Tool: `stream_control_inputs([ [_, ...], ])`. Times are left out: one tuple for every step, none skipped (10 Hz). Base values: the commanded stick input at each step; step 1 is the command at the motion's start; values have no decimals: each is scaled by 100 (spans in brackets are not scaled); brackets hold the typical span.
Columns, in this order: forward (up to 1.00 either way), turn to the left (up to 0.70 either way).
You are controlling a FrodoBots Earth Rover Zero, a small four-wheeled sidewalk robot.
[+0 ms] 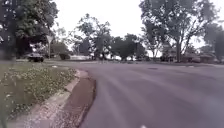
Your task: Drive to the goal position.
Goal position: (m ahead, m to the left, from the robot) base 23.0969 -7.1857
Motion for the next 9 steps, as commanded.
stream_control_inputs([
  [100, 0],
  [100, 0],
  [100, 0],
  [9, 0],
  [7, 0],
  [7, 0],
  [7, 0],
  [7, 0],
  [7, 0],
])
